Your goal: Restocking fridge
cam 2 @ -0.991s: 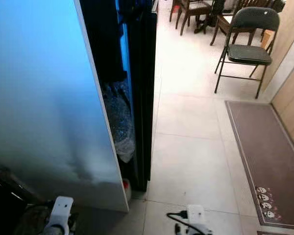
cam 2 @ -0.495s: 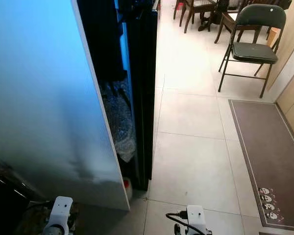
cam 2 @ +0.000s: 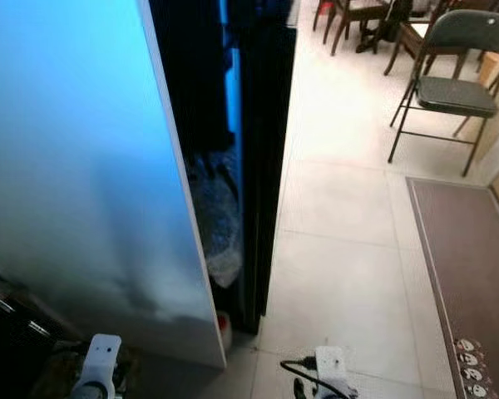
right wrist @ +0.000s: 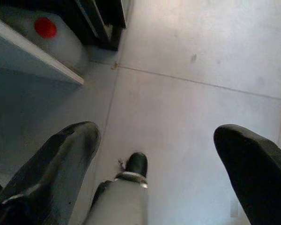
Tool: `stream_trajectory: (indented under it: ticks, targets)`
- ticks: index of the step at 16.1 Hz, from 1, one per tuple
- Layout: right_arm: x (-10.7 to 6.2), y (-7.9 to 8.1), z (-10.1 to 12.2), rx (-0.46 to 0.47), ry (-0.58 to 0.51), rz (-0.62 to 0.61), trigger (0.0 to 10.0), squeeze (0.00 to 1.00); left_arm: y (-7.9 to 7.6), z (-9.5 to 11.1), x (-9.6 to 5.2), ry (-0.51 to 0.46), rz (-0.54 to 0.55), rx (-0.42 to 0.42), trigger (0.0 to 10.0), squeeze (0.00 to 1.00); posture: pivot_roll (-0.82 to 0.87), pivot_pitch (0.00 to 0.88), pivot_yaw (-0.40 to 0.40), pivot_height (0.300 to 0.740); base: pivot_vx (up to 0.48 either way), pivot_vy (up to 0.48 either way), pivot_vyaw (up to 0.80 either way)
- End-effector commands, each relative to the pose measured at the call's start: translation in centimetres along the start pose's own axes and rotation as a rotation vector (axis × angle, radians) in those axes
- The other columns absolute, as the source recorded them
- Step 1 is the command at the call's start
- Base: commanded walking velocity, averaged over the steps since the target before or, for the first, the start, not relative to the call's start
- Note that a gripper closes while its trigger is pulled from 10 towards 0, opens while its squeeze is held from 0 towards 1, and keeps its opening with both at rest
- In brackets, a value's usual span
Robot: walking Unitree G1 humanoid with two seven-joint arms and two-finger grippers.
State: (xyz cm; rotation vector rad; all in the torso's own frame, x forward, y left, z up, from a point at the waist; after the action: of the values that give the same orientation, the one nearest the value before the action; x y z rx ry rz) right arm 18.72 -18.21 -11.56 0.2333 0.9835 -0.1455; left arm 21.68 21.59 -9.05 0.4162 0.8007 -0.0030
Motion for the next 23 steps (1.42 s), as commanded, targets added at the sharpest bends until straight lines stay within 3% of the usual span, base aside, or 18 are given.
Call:
stream_trajectory:
  ticks: [1,8,12,13,14,15,17,20,23]
  targets:
    - [-0.1,-0.5,-0.1,0.008,-0.003,-0.011,10.0,0.00,0.0,0.2,0.0,-0.001,0.007,-0.017,10.0,0.00,0.02,0.000,0.020,0.740,0.000,0.000,0.00]
    - [-0.1,-0.3,0.6,-0.026,-0.062,0.011,10.0,0.00,-0.1,-0.5,-0.1,0.017,0.011,-0.021,10.0,0.00,0.01,0.000,0.015,0.740,0.000,0.000,0.00]
    - [-0.4,0.3,2.4,-0.045,-0.214,0.052,10.0,0.00,0.2,-1.0,-0.3,0.029,0.020,-0.020,10.0,0.00,0.00,0.006,0.019,0.740,0.000,0.000,0.00]
    - [-0.6,0.5,3.1,-0.098,-0.273,0.060,10.0,0.00,0.3,-1.1,-0.3,0.030,0.022,-0.020,10.0,0.00,-0.01,0.006,0.022,0.740,0.000,0.000,0.00]
    - [-2.0,2.5,11.8,-0.171,-0.587,0.101,10.0,0.00,0.4,-0.9,-0.2,0.027,0.026,-0.017,10.0,0.00,-0.01,0.006,0.024,0.740,0.000,0.000,0.00]
    - [-3.6,4.2,16.1,-0.201,-0.753,0.152,10.0,0.00,0.6,-0.8,-0.2,0.025,0.030,-0.017,10.0,0.00,-0.01,0.006,0.026,0.740,0.000,0.000,0.00]
    - [-4.6,6.2,18.3,-0.188,-0.832,0.284,10.0,0.00,0.7,-0.6,-0.1,0.021,0.034,-0.020,10.0,0.00,-0.02,0.005,0.028,0.740,0.000,0.000,0.00]
    - [-6.3,8.0,20.4,-0.138,-0.935,0.363,10.0,0.00,0.6,-0.4,-0.1,0.015,0.038,-0.028,10.0,0.00,-0.01,0.000,0.024,0.740,0.000,0.000,0.00]
    - [-6.8,8.6,20.5,-0.141,-0.936,0.413,10.0,0.00,0.6,-0.6,-0.1,0.018,0.041,-0.031,10.0,0.00,-0.01,0.000,0.023,0.740,0.000,0.000,0.00]
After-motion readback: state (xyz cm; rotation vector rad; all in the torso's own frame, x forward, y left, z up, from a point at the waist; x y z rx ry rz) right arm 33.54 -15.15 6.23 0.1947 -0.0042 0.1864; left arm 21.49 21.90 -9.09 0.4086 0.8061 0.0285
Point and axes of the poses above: a point about 5 cm out from each wrist's last joint towards the gripper, its own x axis pointing out of the wrist towards the gripper, its own z axis along the axis of the wrist's last joint, y = z × x, the point moved 3 cm from there along x, pointing out of the wrist towards the gripper, and after that the axes turned 13 degrees about x, right-handed, at the moved point
